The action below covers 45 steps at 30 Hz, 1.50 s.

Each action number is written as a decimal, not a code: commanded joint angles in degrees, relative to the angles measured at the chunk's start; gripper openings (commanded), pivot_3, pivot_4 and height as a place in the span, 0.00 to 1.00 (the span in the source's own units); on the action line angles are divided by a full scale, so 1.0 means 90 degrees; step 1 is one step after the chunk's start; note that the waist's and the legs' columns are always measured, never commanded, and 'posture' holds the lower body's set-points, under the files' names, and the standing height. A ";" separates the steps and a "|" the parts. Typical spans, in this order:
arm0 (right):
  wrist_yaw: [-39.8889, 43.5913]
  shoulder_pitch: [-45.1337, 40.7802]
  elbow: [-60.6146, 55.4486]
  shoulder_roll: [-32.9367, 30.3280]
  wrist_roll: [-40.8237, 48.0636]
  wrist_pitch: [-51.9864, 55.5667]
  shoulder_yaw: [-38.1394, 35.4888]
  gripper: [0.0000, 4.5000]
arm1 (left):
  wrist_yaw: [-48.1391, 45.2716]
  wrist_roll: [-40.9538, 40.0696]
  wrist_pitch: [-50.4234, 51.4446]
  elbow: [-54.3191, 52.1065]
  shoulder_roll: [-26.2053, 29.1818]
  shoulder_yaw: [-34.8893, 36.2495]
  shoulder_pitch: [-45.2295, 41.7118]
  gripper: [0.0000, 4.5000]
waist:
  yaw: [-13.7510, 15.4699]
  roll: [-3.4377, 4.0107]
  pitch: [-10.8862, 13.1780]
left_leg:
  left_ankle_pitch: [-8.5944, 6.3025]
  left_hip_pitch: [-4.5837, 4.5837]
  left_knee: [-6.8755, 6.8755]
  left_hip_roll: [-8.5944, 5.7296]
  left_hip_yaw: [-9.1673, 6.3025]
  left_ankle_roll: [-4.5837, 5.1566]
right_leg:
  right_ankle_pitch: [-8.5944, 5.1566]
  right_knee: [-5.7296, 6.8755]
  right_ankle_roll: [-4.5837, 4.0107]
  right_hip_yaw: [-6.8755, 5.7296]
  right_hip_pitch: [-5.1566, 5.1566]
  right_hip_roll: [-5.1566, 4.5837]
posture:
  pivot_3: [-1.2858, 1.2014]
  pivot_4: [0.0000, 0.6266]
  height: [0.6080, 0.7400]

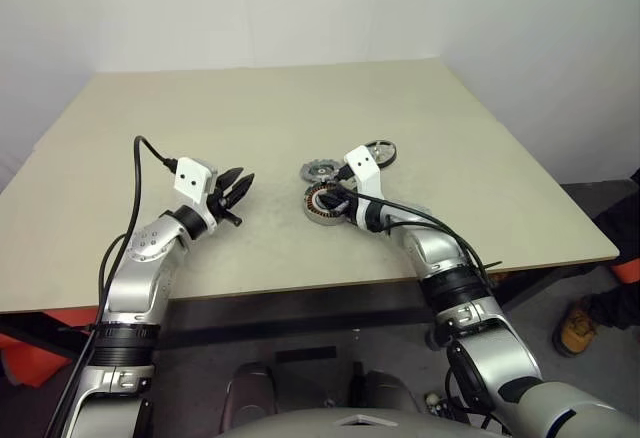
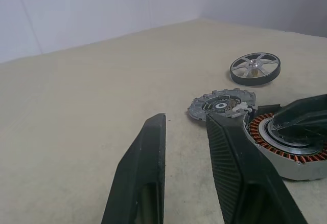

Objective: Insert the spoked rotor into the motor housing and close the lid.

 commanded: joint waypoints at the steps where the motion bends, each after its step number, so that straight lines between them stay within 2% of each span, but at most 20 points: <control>1: 0.0027 -0.0179 -0.0233 -0.0026 0.0006 -0.0153 -0.0127 0.52 | 0.0000 0.0001 -0.0104 -0.0221 0.0069 0.0091 -0.0054 0.29 | -0.0001 0.0000 0.0000 | 0.0000 0.0000 0.0000 0.0000 0.0000 0.0000 | 0.0000 0.0000 0.0000 0.0000 0.0000 0.0000 | 0.52 0.00 1.00; 11: -0.0068 -0.0314 -0.0650 0.0054 0.0247 -0.0161 -0.0483 0.52 | -0.0016 0.0020 -0.0133 -0.0148 0.0053 0.0062 -0.0102 0.29 | -0.0002 0.0000 0.0000 | 0.0000 -0.0001 -0.0002 0.0001 0.0000 0.0000 | 0.0001 -0.0001 -0.0001 0.0000 -0.0001 0.0000 | 0.52 0.00 1.00; 14: -0.0166 -0.0394 -0.0515 0.0058 0.0266 -0.0218 -0.0653 0.39 | -0.0013 0.0026 -0.0148 -0.0128 0.0047 0.0059 -0.0117 0.29 | 0.0000 0.0000 0.0000 | 0.0000 0.0000 -0.0002 0.0001 0.0000 0.0000 | 0.0000 0.0000 0.0000 0.0000 -0.0001 0.0001 | 0.52 0.00 1.00; 19: -0.0129 -0.0309 -0.0425 0.0005 0.0118 -0.0228 -0.0576 0.01 | -0.0002 0.0032 -0.0157 -0.0112 0.0044 0.0061 -0.0127 0.29 | -0.0003 0.0000 0.0000 | 0.0000 0.0000 -0.0002 0.0000 0.0000 0.0000 | 0.0001 0.0000 -0.0001 0.0001 -0.0001 0.0001 | 0.52 0.00 1.00; 33: 0.0051 -0.0117 -0.0318 0.0015 -0.0085 -0.0114 -0.0104 0.01 | 0.0012 0.0017 -0.0124 -0.0145 0.0066 0.0092 -0.0121 0.29 | -0.0003 0.0000 0.0000 | 0.0000 0.0000 -0.0002 0.0000 0.0000 0.0000 | 0.0000 -0.0001 -0.0001 0.0001 -0.0001 0.0001 | 0.52 0.00 1.00; 39: -0.0046 -0.0054 0.0215 0.0079 -0.0284 -0.0284 0.0065 0.01 | 0.0037 0.0024 -0.0130 -0.0150 0.0068 0.0102 -0.0116 0.29 | -0.0003 0.0000 0.0000 | 0.0000 0.0000 -0.0002 0.0001 0.0000 0.0000 | 0.0001 0.0000 -0.0001 0.0001 -0.0001 0.0001 | 0.52 0.00 1.00; 45: -0.0109 -0.0163 0.0426 0.0085 -0.0283 -0.0408 -0.0061 0.01 | 0.0066 0.0032 -0.0142 -0.0149 0.0065 0.0111 -0.0107 0.29 | -0.0006 -0.0002 -0.0001 | 0.0000 0.0012 -0.0002 0.0000 0.0000 0.0000 | -0.0001 -0.0001 0.0001 0.0002 0.0010 0.0000 | 0.52 0.00 1.00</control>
